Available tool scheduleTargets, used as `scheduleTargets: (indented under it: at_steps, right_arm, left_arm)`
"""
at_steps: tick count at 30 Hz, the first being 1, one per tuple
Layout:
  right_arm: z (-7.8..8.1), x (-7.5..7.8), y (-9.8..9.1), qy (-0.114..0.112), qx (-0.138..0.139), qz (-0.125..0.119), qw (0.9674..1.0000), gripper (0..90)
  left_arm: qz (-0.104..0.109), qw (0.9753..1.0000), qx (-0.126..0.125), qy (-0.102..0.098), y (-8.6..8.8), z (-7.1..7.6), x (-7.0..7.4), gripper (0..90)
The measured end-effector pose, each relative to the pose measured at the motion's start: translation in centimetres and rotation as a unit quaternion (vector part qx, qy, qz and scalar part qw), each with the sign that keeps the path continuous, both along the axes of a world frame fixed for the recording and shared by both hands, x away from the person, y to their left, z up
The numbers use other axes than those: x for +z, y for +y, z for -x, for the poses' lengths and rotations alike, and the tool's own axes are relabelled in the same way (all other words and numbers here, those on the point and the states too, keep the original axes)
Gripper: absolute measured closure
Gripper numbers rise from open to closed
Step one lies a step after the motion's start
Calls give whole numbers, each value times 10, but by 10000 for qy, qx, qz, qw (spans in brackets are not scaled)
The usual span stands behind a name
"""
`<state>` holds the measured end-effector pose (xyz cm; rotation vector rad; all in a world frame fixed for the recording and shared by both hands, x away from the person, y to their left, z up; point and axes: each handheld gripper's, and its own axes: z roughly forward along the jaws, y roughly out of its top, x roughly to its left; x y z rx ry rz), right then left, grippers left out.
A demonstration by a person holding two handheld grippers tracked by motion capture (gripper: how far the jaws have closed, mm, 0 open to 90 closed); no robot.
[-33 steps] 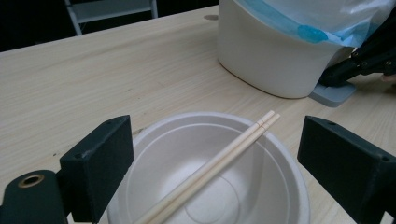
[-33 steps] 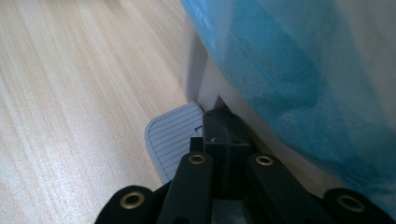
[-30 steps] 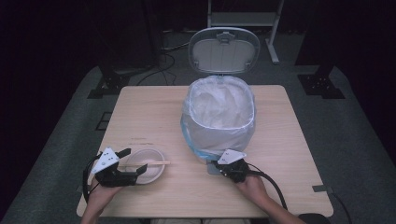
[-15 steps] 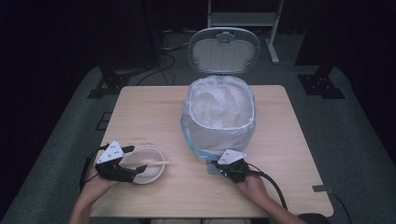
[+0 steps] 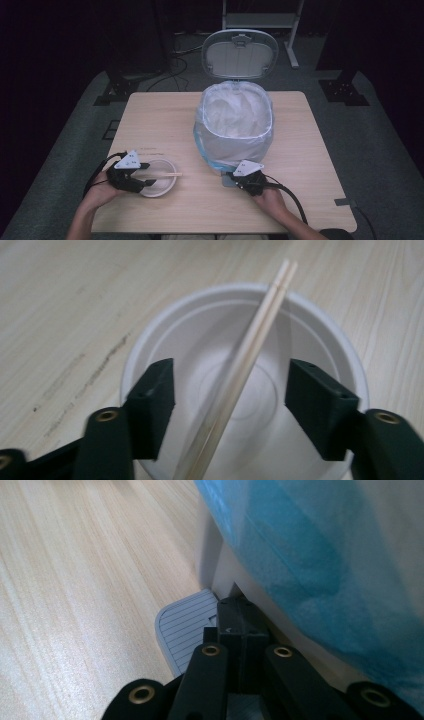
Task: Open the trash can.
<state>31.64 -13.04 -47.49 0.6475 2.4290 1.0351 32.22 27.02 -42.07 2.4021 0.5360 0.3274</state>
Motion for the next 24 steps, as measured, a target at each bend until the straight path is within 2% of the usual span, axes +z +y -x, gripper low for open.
scheduleTargets:
  at_steps: [2, 3, 8, 12, 15, 16, 20, 24]
  right_arm:
    - [0, 0, 0, -3, 2, 1, 10000, 900]
    - [1, 0, 1, 24, -30, -50, 10000, 900]
    - [1, 0, 1, 35, -43, -82, 10000, 900]
    - [1, -1, 1, 34, -48, -98, 9999, 900]
    - [1, -1, 2, 55, -75, -119, 9999, 900]
    - [1, -1, 2, 55, -75, -119, 9999, 900]
    - [1, -1, 1, 47, -62, -110, 9999, 900]
    - [1, -1, 1, 43, -53, -105, 9999, 900]
  left_arm:
    - [-101, 9998, -37, 190, -2, -2, -1, 449]
    - [-122, 9997, -73, 217, -2, -3, -1, 464]
    - [-137, 9994, -91, 296, -2, -6, -4, 571]
    - [-114, 9992, -40, 381, -2, -7, -3, 611]
    - [-233, 9988, -76, 415, -3, -9, -4, 680]
    - [-261, 9987, -119, 416, -3, -9, -4, 680]
    - [-374, 9977, -299, 483, -7, -10, -5, 779]
    - [-409, 9971, -325, 562, -10, -11, -5, 793]
